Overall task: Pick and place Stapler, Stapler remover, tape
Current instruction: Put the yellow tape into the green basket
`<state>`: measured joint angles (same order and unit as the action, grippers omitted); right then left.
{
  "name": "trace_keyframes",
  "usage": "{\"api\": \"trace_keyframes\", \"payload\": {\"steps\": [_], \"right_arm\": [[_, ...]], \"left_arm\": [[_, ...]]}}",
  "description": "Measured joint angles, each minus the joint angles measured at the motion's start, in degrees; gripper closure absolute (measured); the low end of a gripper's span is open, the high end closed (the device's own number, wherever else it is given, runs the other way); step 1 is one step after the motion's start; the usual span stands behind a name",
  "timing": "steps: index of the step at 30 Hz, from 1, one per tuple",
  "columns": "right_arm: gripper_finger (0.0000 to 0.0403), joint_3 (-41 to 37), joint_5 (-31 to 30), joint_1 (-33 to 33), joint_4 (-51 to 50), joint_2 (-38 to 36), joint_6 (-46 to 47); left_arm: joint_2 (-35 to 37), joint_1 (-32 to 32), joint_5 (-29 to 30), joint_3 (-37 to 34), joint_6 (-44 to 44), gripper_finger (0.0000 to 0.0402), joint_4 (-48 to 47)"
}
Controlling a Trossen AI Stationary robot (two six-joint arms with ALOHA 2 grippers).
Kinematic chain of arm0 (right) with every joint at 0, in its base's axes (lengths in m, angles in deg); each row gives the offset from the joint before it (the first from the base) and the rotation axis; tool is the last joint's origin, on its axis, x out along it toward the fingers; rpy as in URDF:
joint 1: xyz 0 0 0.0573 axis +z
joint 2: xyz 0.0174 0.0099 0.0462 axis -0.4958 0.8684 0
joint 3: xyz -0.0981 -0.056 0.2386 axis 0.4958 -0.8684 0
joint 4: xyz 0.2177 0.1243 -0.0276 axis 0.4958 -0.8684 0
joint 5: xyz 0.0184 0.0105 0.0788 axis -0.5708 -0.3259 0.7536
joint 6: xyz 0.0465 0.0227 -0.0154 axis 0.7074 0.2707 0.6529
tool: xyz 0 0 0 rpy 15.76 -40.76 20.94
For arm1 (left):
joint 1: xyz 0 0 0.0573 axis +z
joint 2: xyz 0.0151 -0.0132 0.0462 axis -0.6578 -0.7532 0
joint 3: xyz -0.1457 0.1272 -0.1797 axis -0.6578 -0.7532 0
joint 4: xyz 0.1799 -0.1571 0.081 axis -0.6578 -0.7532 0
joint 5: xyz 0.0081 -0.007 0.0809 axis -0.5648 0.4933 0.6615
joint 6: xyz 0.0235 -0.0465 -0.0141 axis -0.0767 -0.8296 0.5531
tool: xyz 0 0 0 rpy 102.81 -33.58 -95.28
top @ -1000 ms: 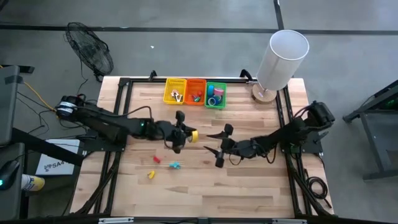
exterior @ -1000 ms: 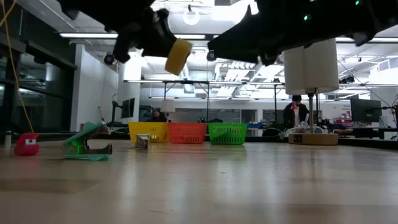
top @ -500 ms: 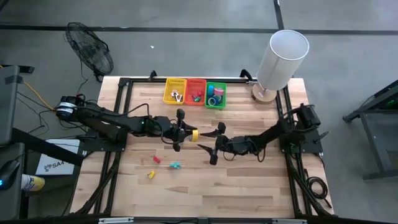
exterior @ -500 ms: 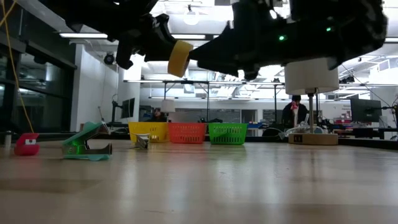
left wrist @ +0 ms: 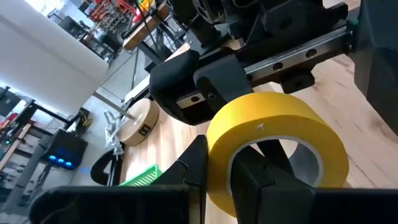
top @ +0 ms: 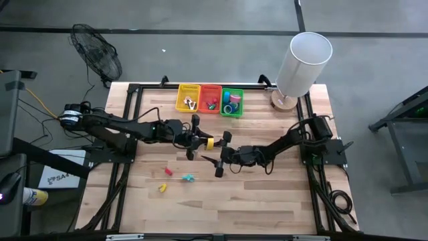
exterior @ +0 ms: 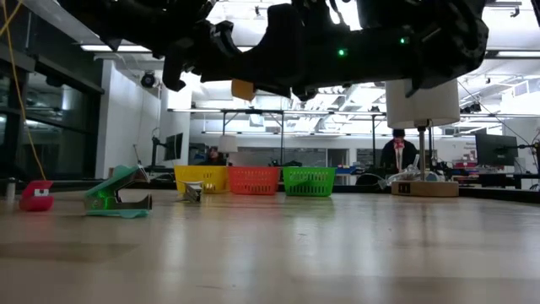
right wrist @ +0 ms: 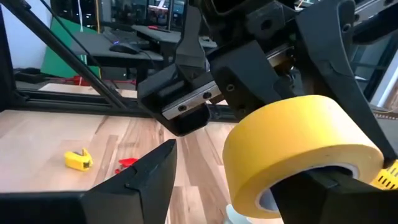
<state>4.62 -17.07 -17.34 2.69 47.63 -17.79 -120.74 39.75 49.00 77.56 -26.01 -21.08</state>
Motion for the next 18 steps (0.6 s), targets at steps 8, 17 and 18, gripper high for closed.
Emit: {"api": "trace_keyframes", "payload": {"steps": [8,17,18], "right_arm": [[0.0246,0.1,-2.7,0.0,-2.7,0.0,0.2],[0.0367,0.3,-4.7,0.0,-6.1,-0.1,0.8],[0.0367,0.3,-4.7,0.0,-6.4,-0.1,1.1]], "left_arm": [[0.0,-0.1,0.5,0.0,0.9,0.0360,-0.5],[-0.2,-0.1,0.4,0.0,0.5,0.0358,-1.7],[-0.2,-0.1,0.7,0.0,0.5,0.0358,-1.7]]}}
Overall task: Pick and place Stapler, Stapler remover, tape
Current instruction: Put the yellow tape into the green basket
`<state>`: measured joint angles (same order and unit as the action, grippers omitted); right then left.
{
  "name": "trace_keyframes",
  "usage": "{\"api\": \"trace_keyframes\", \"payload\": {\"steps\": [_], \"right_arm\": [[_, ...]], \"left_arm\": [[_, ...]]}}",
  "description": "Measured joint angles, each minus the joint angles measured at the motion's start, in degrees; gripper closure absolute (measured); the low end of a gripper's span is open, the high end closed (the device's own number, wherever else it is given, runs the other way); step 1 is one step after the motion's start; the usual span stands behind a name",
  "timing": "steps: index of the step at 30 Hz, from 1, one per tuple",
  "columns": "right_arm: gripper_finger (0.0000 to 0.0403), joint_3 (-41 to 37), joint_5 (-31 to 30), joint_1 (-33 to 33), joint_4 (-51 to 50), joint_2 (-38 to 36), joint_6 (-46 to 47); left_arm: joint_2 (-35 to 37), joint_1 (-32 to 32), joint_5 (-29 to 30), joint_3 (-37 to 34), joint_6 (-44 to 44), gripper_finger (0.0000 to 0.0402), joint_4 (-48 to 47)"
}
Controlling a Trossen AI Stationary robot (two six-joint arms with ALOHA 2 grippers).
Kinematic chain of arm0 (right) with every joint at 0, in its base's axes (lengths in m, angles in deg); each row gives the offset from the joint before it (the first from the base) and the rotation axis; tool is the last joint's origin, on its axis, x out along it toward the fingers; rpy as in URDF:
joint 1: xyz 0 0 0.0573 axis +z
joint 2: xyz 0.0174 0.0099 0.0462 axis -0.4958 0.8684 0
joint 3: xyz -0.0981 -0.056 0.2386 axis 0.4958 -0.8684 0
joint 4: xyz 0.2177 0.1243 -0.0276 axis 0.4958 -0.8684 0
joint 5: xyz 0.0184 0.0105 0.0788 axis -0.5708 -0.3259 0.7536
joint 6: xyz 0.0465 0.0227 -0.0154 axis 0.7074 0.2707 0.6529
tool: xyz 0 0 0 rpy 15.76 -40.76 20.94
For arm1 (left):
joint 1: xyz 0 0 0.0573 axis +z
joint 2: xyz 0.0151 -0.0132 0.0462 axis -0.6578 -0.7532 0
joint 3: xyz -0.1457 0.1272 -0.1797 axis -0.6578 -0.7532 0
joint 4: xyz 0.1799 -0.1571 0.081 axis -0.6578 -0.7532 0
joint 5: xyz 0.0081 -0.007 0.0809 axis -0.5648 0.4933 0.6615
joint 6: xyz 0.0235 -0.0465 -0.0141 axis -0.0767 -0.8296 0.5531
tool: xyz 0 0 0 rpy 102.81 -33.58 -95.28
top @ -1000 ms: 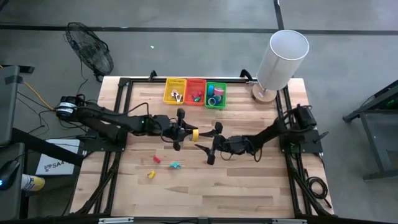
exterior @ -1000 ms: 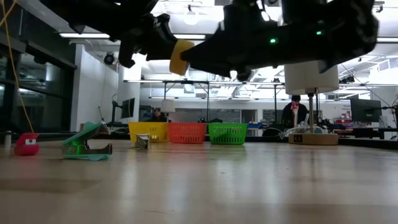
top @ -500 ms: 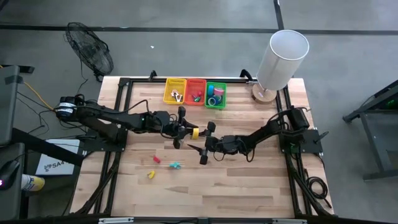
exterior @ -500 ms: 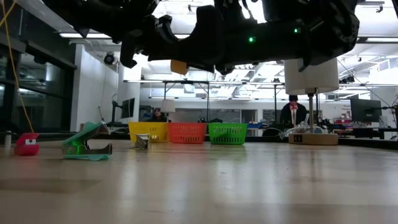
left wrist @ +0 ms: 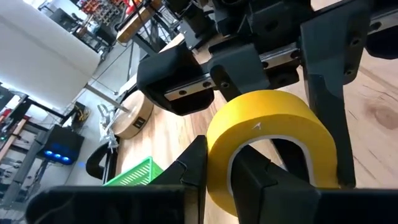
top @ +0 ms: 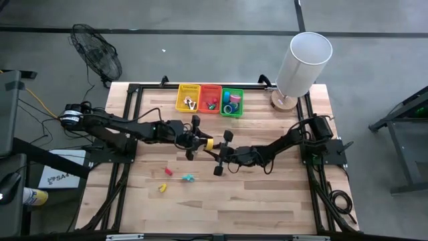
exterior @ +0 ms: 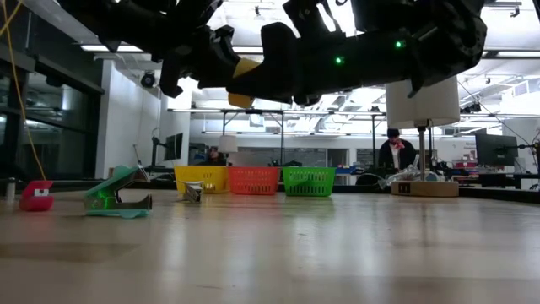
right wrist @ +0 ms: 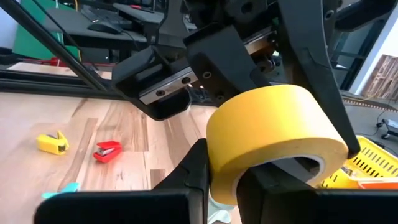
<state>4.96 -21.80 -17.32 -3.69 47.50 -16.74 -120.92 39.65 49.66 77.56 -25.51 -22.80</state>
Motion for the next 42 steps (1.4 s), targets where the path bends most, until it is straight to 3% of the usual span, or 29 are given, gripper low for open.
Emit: {"api": "trace_keyframes", "payload": {"steps": [5,11,16,25,35,42], "right_arm": [[0.0367,0.1,-0.5,0.0,-2.2,-0.5,2.4],[0.0367,0.3,-0.4,-1.3,-15.3,-5.6,7.9],[0.0368,-0.4,-2.3,-4.0,-31.7,-10.4,16.6],[0.0368,-0.2,0.3,-10.9,-43.8,-13.5,22.0],[0.0368,-0.1,15.9,-28.3,-50.2,-16.1,24.3],[0.0368,-0.1,25.5,-37.2,-49.7,-16.3,23.2]], "left_arm": [[0.0,0.0,0.8,0.0,0.0,0.0357,0.0],[0.0,-0.1,6.3,0.2,0.2,0.0342,-0.9],[0.2,0.1,13.6,0.0,1.0,0.0286,-1.6],[0.7,0.0,19.8,0.1,2.6,0.0192,-2.4],[6.2,0.0,26.1,0.1,3.6,0.0184,-13.5],[7.8,0.0,26.6,0.1,2.9,0.0183,-17.7]]}}
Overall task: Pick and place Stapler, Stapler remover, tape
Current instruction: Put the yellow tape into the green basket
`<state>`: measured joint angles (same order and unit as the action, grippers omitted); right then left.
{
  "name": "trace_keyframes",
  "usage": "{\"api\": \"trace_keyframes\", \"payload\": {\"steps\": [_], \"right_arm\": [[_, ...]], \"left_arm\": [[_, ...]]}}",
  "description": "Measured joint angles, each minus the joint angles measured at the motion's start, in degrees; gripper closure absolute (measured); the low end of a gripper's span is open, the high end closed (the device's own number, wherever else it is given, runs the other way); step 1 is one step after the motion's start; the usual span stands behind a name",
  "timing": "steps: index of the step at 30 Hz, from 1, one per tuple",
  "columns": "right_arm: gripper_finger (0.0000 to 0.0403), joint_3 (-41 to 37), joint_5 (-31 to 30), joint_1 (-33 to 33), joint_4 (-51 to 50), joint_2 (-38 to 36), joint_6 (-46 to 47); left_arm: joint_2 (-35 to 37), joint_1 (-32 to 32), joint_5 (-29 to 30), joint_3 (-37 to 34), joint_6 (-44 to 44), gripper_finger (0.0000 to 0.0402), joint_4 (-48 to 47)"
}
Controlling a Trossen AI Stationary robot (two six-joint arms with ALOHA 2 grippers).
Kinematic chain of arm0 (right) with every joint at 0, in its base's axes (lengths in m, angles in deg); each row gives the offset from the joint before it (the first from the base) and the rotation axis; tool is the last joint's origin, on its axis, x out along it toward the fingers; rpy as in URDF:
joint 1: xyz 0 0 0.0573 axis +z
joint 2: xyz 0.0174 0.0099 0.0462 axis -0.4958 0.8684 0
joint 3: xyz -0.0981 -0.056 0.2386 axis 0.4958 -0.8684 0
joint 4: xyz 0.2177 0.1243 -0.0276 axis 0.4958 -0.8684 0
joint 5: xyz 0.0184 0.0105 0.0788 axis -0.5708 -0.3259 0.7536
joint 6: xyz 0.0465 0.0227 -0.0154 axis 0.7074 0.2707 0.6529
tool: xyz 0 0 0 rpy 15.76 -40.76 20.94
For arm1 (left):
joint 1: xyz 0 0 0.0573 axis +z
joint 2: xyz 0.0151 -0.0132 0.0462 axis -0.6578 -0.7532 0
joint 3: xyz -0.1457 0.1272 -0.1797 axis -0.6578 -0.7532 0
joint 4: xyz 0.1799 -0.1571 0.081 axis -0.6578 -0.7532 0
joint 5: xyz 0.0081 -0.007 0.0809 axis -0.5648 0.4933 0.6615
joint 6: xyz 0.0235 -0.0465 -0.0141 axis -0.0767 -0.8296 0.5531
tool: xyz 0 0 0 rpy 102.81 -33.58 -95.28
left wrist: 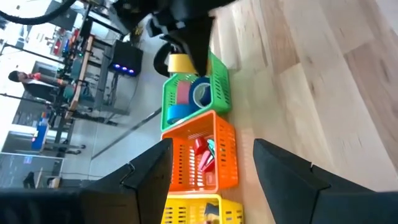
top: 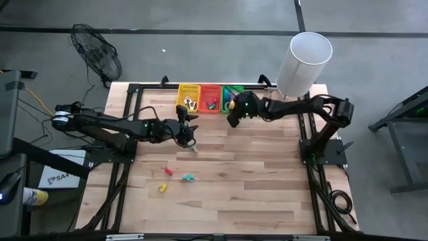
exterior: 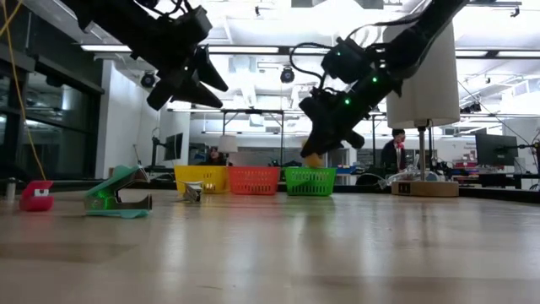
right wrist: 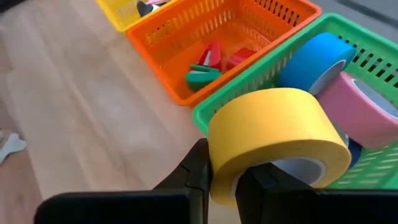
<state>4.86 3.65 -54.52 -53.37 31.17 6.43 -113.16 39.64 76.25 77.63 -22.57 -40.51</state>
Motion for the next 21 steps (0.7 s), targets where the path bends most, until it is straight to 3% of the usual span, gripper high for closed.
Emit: {"api": "trace_keyframes", "payload": {"steps": [12,21], "right_arm": [[0.0367,0.0,4.9,-3.9,1.5,0.0,-1.4],[0.0311,-0.1,2.0,-4.1,1.1,0.0,-1.1]], "left_arm": [[0.0,0.0,-0.2,0.0,-0.3,0.0183,-1.5],[0.0,0.0,-1.8,0.0,-1.0,0.0183,-2.0]]}}
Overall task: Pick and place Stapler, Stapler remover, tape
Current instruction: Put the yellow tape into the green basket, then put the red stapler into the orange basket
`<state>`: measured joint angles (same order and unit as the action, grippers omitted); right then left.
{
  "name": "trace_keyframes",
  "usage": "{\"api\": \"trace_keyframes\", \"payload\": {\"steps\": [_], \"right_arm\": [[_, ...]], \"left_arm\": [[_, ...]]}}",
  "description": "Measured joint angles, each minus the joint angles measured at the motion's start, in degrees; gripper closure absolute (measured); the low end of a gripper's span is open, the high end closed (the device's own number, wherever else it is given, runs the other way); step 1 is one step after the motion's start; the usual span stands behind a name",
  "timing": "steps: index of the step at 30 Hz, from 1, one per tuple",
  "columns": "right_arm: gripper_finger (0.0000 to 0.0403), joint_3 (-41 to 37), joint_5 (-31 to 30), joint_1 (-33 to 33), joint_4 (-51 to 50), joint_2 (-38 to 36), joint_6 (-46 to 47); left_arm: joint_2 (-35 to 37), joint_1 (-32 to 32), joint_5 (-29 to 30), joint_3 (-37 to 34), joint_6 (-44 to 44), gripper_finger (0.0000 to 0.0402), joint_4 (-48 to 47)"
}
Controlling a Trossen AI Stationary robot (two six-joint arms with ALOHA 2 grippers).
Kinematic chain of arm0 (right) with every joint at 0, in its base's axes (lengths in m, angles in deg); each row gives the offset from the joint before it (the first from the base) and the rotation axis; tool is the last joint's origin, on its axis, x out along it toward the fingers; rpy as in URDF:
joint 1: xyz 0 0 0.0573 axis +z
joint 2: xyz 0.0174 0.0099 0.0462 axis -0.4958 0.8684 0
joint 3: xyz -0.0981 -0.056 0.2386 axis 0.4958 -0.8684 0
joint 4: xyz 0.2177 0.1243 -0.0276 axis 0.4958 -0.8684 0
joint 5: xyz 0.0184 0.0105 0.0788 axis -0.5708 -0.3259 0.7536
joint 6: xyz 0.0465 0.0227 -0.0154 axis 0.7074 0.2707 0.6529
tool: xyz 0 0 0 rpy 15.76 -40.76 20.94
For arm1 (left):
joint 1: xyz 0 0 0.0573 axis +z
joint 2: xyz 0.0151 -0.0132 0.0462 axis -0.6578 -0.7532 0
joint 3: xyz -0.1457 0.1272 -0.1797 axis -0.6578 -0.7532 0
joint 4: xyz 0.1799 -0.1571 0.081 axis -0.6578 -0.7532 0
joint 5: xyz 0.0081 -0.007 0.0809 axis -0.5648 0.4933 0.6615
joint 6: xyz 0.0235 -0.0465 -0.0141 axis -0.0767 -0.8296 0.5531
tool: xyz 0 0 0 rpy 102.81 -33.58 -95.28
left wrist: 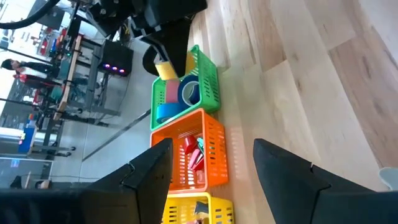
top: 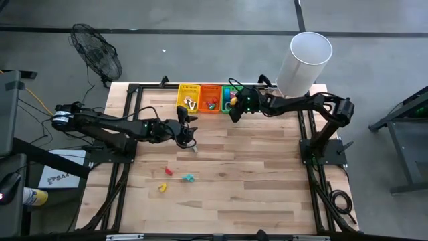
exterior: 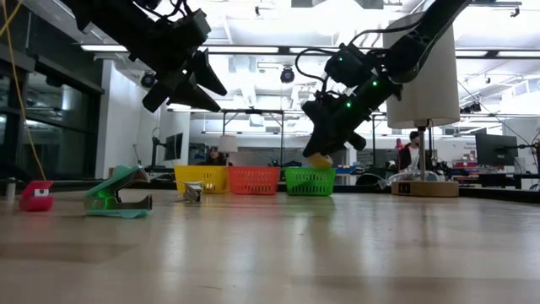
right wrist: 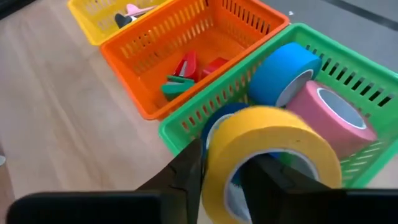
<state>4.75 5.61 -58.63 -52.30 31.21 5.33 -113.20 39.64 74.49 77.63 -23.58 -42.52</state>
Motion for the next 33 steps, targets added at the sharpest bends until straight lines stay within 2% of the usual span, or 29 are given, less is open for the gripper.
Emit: {"api": "trace_keyframes", "payload": {"steps": [7,15,22,29,33], "right_arm": [[0.0278,0.1,-0.2,0.0,0.0,0.0,-0.3],[0.0246,2.3,-5.5,-0.1,0.0,0.0,-0.3],[0.0238,2.4,-6.8,0.4,-0.2,0.0,-0.3],[0.0237,2.4,-7.9,3.8,-4.9,-4.9,-2.2],[0.0237,2.3,-9.7,7.4,-10.4,-9.6,-2.8]], "left_arm": [[0.0,0.0,-0.1,0.0,0.0,0.0183,0.0],[0.0,0.0,-0.3,0.0,-0.1,0.0183,0.0],[0.0,0.0,-1.0,0.0,-0.1,0.0183,-2.8],[2.1,0.0,0.3,0.0,-2.1,0.0183,-8.1],[3.1,0.0,-2.3,0.0,-3.3,0.0183,-14.2]]}}
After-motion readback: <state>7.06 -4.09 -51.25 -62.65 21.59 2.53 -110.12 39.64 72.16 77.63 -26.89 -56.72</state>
